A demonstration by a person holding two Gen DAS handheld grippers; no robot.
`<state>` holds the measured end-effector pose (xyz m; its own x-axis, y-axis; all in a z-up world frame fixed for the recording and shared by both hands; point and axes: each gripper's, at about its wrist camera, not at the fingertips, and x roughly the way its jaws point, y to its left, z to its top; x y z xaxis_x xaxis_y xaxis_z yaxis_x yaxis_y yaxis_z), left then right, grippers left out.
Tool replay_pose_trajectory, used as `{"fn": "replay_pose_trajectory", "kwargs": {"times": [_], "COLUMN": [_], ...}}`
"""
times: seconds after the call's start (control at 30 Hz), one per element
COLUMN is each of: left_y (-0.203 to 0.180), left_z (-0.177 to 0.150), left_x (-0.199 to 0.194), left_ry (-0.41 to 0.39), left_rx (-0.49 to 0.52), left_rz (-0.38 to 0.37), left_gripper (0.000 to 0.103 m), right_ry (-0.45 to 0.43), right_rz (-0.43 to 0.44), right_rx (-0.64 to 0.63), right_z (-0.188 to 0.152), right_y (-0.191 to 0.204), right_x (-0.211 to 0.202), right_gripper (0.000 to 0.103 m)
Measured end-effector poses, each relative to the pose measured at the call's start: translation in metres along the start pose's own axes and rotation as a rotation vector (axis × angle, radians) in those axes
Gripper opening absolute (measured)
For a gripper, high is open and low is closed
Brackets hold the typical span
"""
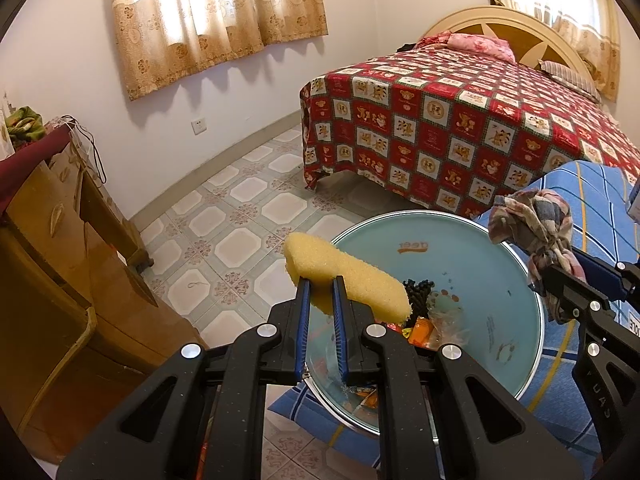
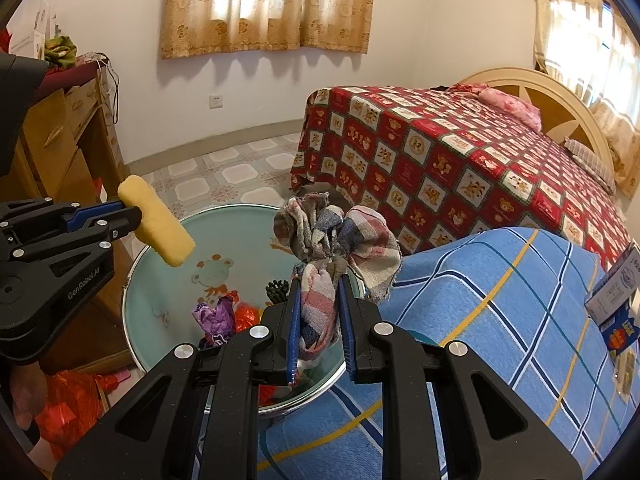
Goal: Collect trash
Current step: 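Carry the checked cloth and yellow sponge over the bin with both tools, then open both tools to drop the cloth and sponge into the bin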
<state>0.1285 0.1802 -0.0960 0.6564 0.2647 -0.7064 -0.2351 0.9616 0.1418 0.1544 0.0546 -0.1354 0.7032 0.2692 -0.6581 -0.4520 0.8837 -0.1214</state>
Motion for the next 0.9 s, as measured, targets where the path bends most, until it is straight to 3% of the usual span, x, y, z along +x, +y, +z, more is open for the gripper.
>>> {"fn": "replay_pose_trajectory", "kwargs": {"times": [0.3, 0.4, 0.43, 0.47, 0.53, 0.6, 0.77, 0.9], "left_y": [-0.005, -0.004, -0.003, -0.002, 0.001, 0.001, 0.006, 0.005], "left_z": [0.002, 0.001, 0.001, 0.002, 0.002, 0.002, -0.001, -0.002], "left_x": [-0.003, -0.006, -0.008, -0.01, -0.015, -0.021, -0.048, -0.078], "left_ry": [-0.006, -0.01, -0.013, -0.017, -0.032, -0.037, -0.081, -0.143], "left_rx": [-0.003, -0.004, -0.006, -0.011, -0.022, -0.02, -0.023, -0.027], "left_rz": [-0.025, -0.035, -0.035, -0.034, -0.027, -0.036, -0.049, -0.056], "left_gripper": [0.017, 0.019, 0.026, 0.043, 0.06, 0.06, 0.075, 0.086], "right_ry": [-0.016, -0.036, -0.037, -0.039, -0.048, -0.066, -0.114, -0.154], "right_rz": [0.031, 0.052, 0.054, 0.06, 0.062, 0.062, 0.001, -0.061], "right_rx": [-0.001, 0.016, 0.019, 0.024, 0.034, 0.05, 0.068, 0.092], "right_z": [0.006, 0.007, 0.007, 0.008, 0.007, 0.006, -0.005, -0.018], "right_y": [0.0, -0.004, -0.004, -0.005, -0.006, -0.009, -0.015, -0.018], "right_x": [0.0, -0.004, -0.004, -0.004, -0.009, -0.017, -0.05, -0.086], "right_gripper": [0.02, 0.029, 0.034, 0.038, 0.042, 0.049, 0.064, 0.068]}}
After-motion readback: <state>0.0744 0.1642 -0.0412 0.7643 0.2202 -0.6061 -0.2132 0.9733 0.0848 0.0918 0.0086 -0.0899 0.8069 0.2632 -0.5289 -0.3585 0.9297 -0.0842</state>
